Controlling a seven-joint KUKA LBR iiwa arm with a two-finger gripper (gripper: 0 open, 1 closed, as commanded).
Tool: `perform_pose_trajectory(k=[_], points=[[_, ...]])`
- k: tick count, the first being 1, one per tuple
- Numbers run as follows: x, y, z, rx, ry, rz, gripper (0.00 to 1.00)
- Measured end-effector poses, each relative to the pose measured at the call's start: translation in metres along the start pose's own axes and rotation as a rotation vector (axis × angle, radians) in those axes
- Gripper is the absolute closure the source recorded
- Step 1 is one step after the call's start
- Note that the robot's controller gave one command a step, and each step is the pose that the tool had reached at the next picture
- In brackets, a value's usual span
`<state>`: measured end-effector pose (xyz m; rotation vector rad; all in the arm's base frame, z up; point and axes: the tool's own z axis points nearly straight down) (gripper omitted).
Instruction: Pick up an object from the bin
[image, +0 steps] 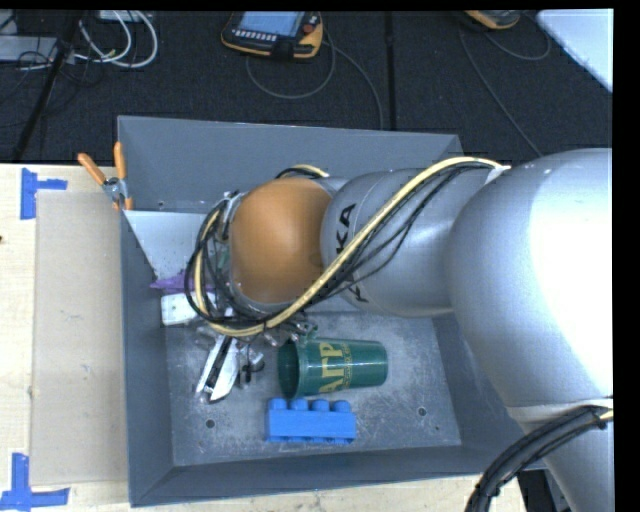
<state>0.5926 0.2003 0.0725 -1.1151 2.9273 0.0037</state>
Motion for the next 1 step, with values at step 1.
perform_pose_trajectory(k=[1], points=[[0.0016,0.0009,-0.0078,-0.003,0.006,0.0,1.0]])
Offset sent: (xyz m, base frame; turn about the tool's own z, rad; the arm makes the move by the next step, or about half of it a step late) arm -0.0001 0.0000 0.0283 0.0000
